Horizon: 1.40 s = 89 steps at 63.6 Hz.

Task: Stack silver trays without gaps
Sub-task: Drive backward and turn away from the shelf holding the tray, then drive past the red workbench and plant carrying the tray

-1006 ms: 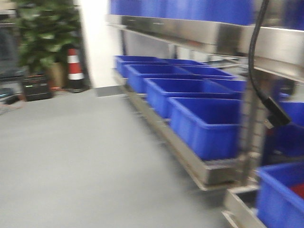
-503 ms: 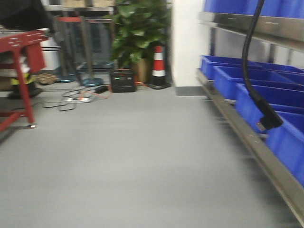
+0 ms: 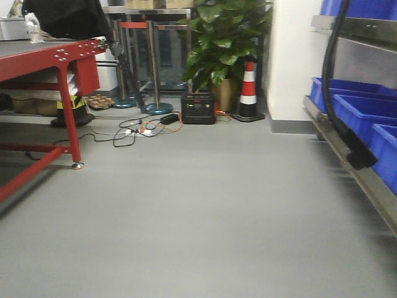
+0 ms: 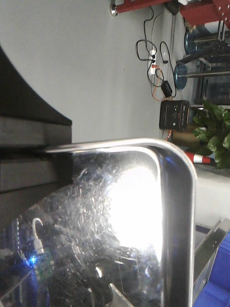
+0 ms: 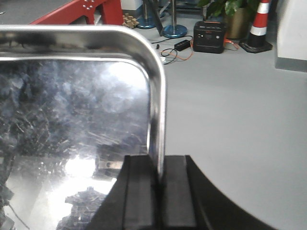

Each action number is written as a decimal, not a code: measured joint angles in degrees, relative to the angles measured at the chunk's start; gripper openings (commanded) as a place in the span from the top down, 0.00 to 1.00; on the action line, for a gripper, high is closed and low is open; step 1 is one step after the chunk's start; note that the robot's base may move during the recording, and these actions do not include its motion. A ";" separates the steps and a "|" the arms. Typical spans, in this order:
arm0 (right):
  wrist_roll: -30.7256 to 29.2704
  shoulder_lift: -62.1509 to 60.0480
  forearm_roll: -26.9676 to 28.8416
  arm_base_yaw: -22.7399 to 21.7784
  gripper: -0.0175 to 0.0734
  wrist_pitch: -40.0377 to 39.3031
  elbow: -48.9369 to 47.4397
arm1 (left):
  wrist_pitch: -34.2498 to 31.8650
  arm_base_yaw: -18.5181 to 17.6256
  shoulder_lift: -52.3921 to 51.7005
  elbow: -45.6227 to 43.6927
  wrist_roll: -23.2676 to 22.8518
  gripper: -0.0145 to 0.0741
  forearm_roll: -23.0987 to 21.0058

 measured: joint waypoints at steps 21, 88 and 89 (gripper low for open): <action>0.00 0.00 0.00 0.00 0.89 0.00 0.00 | 0.00 0.00 0.00 0.00 0.00 0.86 0.00; 0.00 0.00 0.00 0.00 0.89 0.00 0.00 | 0.00 0.00 0.00 -0.10 0.00 0.86 0.00; 0.00 0.00 0.00 0.00 0.89 0.00 0.00 | 0.00 0.00 0.00 -0.10 0.00 0.86 0.00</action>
